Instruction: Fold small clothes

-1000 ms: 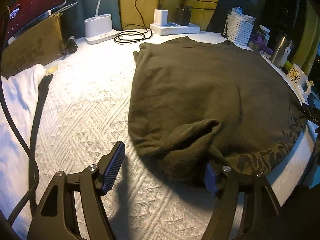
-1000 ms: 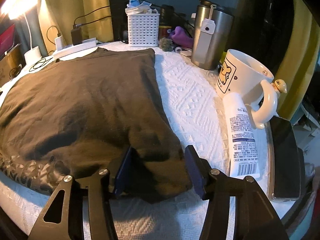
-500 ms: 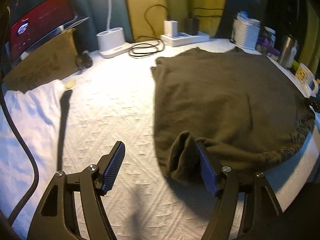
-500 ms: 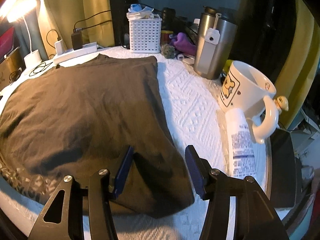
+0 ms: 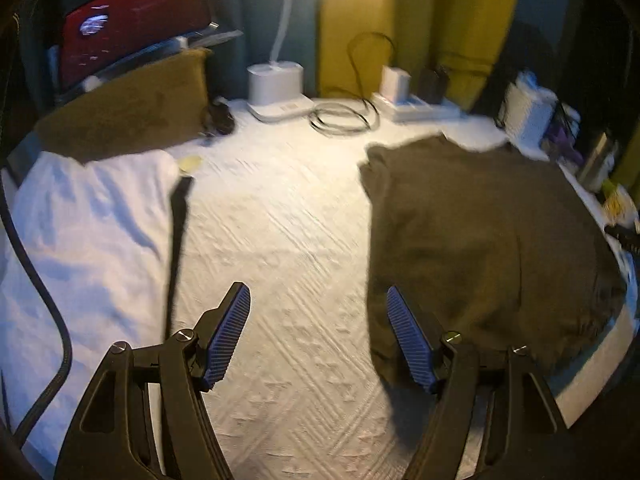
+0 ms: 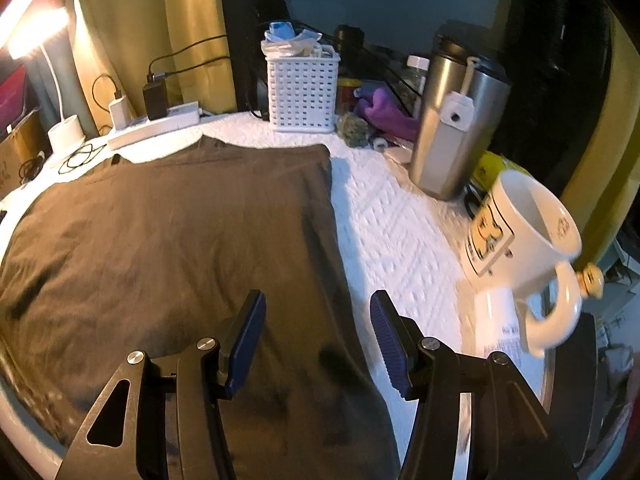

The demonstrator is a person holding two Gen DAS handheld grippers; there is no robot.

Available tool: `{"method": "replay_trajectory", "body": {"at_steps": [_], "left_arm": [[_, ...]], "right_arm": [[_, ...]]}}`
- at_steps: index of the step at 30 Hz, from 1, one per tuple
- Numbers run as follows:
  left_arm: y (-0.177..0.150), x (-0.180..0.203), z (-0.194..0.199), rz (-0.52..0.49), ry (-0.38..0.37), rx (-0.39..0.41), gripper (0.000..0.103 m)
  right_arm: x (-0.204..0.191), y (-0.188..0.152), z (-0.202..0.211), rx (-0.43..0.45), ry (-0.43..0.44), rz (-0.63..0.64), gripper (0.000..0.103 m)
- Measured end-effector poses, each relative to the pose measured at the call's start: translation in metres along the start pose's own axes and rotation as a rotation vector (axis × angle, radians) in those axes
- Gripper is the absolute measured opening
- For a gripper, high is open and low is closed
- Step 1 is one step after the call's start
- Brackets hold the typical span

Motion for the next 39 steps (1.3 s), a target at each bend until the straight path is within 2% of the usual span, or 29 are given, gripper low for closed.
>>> {"method": "replay_trajectory", "body": {"at_steps": [3,7,12,17,18,19,20,24,26,28,30,31,34,39], "left_arm": [[0.016,-0.005,0.006,0.045,-0.009,0.042,0.072],[0.037,0.006,-0.012,0.022,-0.032,0.041,0.072],[0.068,0.025,-0.056,-0.063,-0.054,0.013,0.072],[0.093,0.015,-0.103,-0.093,-0.020,-0.015,0.070],[0.096,0.013,-0.110,-0.089,-0.026,-0.022,0.067],[0.097,0.013,-0.116,-0.085,-0.036,-0.031,0.057],[0.099,0.016,-0.123,-0.085,-0.054,-0.048,0.054],[0.096,0.033,-0.139,-0.130,-0.103,-0.075,0.051],[0.090,0.037,-0.150,-0.143,-0.109,-0.103,0.040],[0.085,0.040,-0.157,-0.147,-0.113,-0.113,0.037],[0.086,0.043,-0.158,-0.145,-0.139,-0.103,0.026],[0.085,0.047,-0.158,-0.149,-0.162,-0.106,0.014],[0.089,0.050,-0.154,-0.198,-0.121,-0.089,0.003],[0.111,0.040,-0.136,-0.234,-0.038,-0.002,0.003]], "right_arm": [[-0.006,0.011,-0.008,0.004,0.023,0.005,0.057],[-0.018,0.024,-0.019,0.010,0.054,0.017,0.057],[-0.024,0.033,-0.028,0.014,0.069,0.018,0.057],[-0.021,0.036,-0.036,0.004,0.065,-0.002,0.057],[-0.021,0.035,-0.037,0.000,0.064,-0.003,0.057],[-0.021,0.035,-0.039,-0.005,0.062,-0.002,0.057],[-0.022,0.035,-0.041,-0.009,0.061,-0.001,0.057],[-0.022,0.035,-0.047,-0.023,0.052,0.002,0.057],[-0.024,0.036,-0.049,-0.028,0.051,0.006,0.057],[-0.028,0.037,-0.051,-0.030,0.054,0.013,0.057],[-0.032,0.038,-0.051,-0.029,0.060,0.022,0.057],[-0.035,0.038,-0.051,-0.030,0.062,0.027,0.057],[-0.039,0.037,-0.054,-0.038,0.067,0.032,0.057],[-0.039,0.027,-0.062,-0.064,0.060,0.027,0.057]]}}
Point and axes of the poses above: each gripper's, at about its wrist camera, not at the fingertips, and z roughly against the way its jaws point, x to its right, y to its top, the point moved 10 cm from there along -z, roughly the way its jaws point, and after that the axes turned 8 degrees about -y, right-handed, at the moved point
